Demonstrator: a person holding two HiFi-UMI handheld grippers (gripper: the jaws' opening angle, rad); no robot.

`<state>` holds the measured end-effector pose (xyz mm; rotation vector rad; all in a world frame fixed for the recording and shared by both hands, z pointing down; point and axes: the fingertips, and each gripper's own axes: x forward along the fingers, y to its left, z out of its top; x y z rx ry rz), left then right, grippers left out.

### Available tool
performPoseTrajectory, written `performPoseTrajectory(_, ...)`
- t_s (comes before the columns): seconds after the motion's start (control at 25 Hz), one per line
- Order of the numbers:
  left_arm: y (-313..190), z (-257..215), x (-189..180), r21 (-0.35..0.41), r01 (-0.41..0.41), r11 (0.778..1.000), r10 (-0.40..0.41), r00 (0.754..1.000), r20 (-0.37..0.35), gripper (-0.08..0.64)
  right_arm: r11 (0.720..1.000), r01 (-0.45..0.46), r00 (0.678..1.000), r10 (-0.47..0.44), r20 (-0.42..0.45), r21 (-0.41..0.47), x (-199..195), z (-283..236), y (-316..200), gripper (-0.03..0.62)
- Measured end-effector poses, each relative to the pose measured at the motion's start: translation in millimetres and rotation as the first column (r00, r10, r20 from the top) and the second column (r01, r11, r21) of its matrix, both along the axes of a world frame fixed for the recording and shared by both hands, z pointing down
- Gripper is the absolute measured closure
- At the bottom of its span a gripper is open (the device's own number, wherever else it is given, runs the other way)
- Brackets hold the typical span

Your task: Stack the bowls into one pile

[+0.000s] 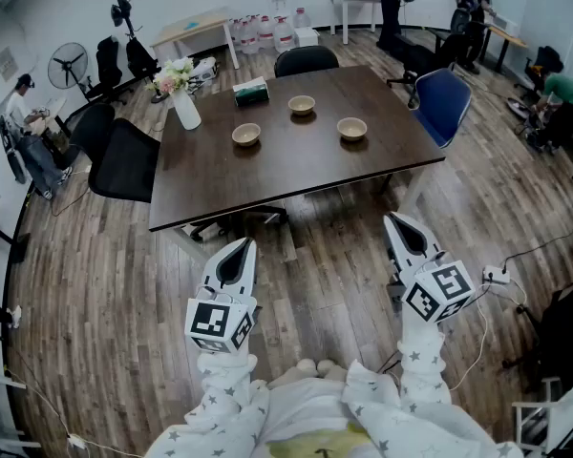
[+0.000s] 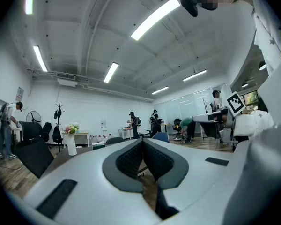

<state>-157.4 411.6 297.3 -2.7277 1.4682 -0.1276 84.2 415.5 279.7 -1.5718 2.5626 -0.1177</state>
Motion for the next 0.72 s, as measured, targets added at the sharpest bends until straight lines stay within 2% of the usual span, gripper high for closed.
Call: performPoseTrajectory(0.72, -7.9, 10.5, 31.4, -0.026, -0.017, 1.0, 0.016, 1.0, -0.01, 0.534, 1.0, 0.009, 0.999, -0.008, 0.05, -0.007, 23.0, 9.2, -9.2, 0.571)
